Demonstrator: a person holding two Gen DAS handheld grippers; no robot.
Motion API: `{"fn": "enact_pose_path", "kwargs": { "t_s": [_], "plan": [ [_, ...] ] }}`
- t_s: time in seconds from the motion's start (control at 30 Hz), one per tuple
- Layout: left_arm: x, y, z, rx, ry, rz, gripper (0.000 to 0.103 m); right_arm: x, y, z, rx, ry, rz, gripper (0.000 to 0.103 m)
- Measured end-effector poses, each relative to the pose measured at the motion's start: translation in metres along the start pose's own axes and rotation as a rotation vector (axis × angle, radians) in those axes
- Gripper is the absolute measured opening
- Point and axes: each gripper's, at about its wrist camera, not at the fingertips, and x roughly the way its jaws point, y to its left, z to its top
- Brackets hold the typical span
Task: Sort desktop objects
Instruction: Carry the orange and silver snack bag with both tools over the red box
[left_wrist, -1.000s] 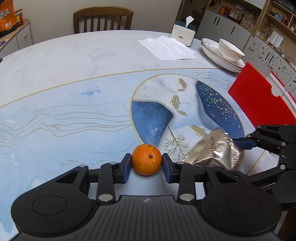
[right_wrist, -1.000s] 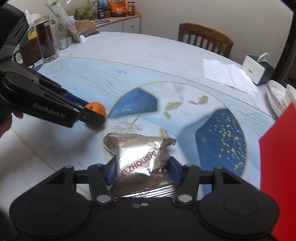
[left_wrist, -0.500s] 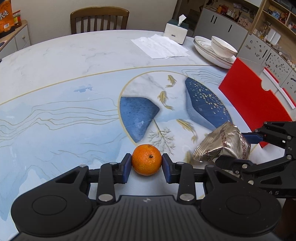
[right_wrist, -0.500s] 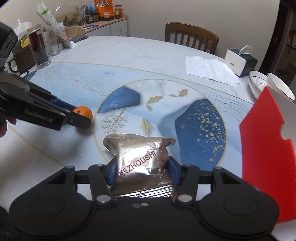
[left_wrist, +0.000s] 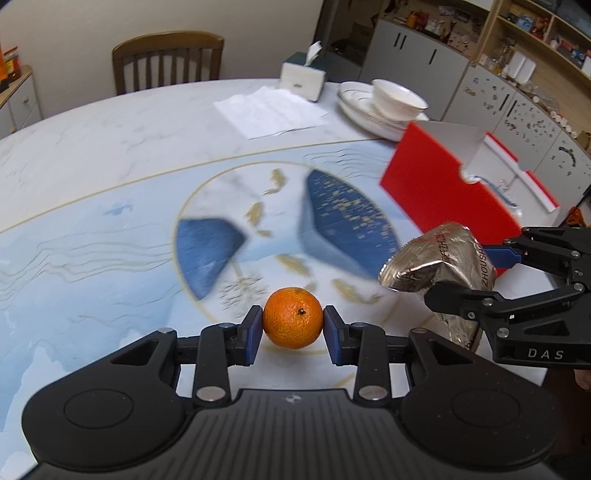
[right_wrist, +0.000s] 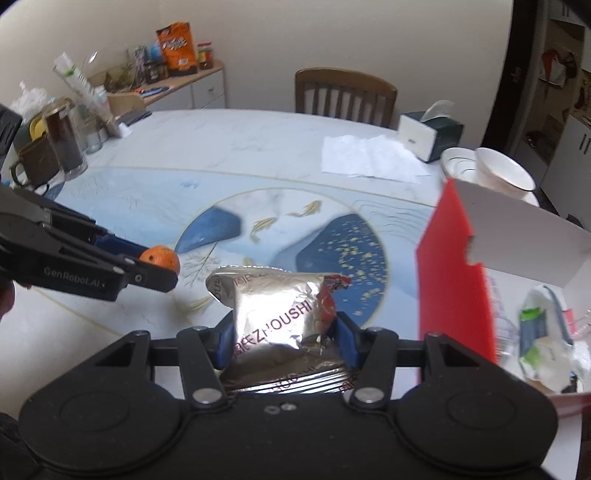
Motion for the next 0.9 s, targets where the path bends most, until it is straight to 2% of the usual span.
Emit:
{"fn": "enact_pose_path", "kwargs": {
  "t_s": [0.5,0.9],
  "plan": [
    [-0.013,-0.084,0.035,0.07,-0.069,-0.069,0.034,-0.058,-0.066,0.001,0.075,-0.09,-0.015,0.052],
    [0.002,-0.156,0.065,0.124,-0.107,-0.101,0.034,-0.081,-0.135,-0.007,0.116,-0.121,-0.049,0.052]
  ]
}}
